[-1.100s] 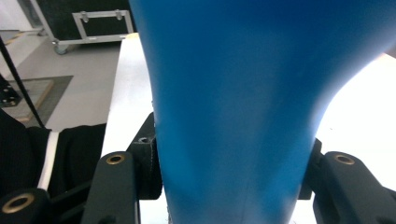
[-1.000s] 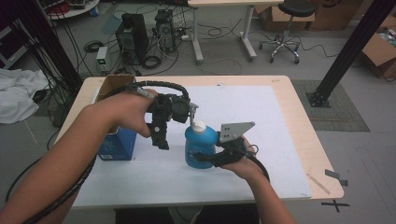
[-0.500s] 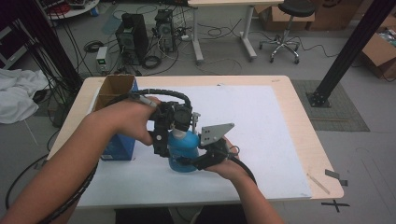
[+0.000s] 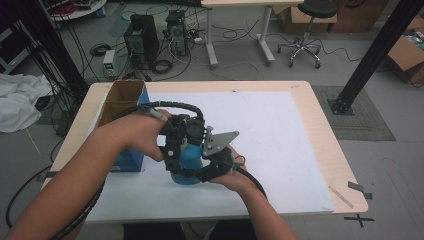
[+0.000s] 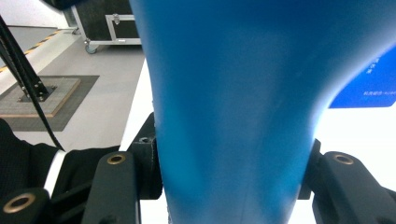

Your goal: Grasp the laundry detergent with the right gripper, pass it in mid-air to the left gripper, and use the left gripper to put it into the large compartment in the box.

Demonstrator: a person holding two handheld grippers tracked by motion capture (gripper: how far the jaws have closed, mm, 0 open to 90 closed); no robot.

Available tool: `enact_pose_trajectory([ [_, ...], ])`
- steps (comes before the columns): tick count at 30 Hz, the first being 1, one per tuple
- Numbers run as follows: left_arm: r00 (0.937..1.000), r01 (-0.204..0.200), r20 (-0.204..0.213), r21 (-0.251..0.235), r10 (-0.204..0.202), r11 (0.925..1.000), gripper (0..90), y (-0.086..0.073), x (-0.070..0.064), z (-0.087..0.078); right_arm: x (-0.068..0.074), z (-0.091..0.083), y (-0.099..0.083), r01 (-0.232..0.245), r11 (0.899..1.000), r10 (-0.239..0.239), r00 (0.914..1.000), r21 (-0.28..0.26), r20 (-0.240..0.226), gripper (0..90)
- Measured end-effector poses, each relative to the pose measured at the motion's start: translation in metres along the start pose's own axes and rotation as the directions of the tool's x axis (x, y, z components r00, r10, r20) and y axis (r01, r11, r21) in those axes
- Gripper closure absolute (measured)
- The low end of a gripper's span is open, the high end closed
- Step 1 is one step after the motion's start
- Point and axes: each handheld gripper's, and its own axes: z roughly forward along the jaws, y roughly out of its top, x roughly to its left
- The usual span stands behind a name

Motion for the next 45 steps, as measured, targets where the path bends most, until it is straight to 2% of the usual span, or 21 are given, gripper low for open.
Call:
enact_pose_trajectory([
  [2,1.0,0.005,0.001,-0.002,-0.005,1.0,1.5,-0.0003,0.0,0.0004,-0.0007,0.0025,0.0008,0.009,1.0,-0.009,1.0,-0.01,-0.001,45.0],
  [12,0.9995,0.028,-0.018,0.013,-0.028,0.9995,6.3,-0.0016,-0.0036,0.0009,-0.0005,0.0072,0.0015,-0.003,1.0,0.003,1.0,-0.004,-0.01,45.1],
  [17,0.999,0.037,-0.026,0.026,-0.036,0.999,9.8,-0.0011,-0.0049,0.0,-0.0027,0.0081,0.002,0.031,0.999,-0.031,0.9995,-0.008,0.008,45.1],
  [21,0.9989,0.043,-0.019,0.018,-0.043,0.9989,14.4,-0.0011,-0.0057,-0.0006,-0.0019,0.0086,0.0025,0.027,1.0,-0.027,0.9996,-0.007,0.008,45.1],
  [23,0.999,0.039,-0.024,0.018,-0.039,0.9991,15.5,-0.0014,-0.0053,-0.0003,0.0006,0.0089,0.003,-0.001,1.0,0.001,1.0,-0.008,-0.006,45.1],
  [26,0.9987,0.042,-0.029,0.018,-0.041,0.999,15.7,-0.0024,-0.0051,0.0,-0.0005,0.0093,0.0032,0.013,1.0,-0.013,0.9999,-0.013,0.0,45.1],
  [37,0.9968,0.054,-0.06,0.02,-0.052,0.9984,17.1,-0.0039,-0.0053,0.0003,-0.0009,0.0109,0.0035,0.011,1.0,-0.011,0.9999,-0.015,-0.001,45.2],
  [45,0.9965,0.059,-0.061,0.021,-0.057,0.998,22.0,-0.0036,-0.0058,-0.0013,-0.001,0.0104,0.0043,0.011,1.0,-0.011,0.9999,-0.023,-0.002,45.2],
])
